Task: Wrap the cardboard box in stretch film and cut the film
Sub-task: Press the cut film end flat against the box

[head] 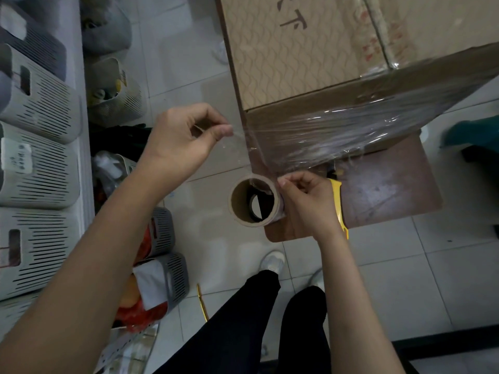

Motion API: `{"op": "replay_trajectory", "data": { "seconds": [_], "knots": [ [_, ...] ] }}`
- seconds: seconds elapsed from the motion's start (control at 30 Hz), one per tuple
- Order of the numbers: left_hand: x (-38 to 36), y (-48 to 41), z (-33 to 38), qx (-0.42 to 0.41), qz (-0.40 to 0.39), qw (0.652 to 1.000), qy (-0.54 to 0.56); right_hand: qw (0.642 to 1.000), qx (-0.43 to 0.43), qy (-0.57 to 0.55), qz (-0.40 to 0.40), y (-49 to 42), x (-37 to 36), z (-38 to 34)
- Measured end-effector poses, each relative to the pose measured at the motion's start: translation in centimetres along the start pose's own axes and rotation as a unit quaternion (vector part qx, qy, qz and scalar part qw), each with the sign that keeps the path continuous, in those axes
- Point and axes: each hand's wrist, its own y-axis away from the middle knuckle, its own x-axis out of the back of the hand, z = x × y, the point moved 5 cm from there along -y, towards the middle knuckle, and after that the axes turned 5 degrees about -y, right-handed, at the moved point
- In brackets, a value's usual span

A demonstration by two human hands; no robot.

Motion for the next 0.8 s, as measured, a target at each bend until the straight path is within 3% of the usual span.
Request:
{"op": "replay_trajectory", "data": {
  "seconds": [0.33,0.63,0.8],
  "knots": [
    [-0.9,-0.2,-0.4,0.088,-0.048,0.968,0.229,0.998,-0.013,0.035,0.059,-0.7,-0.6,0.4],
    [0.0,-1.6,0.1,-0.004,-0.018,0.996,0.085,0.996,-0.041,0.047,0.058,-2.0,-1.4,-0.3],
    [-0.3,-2.3,0.0,-0.050,0.000,0.995,0.084,0.993,-0.047,0.065,0.081,-2.7,-1.9,-0.3]
  ]
}}
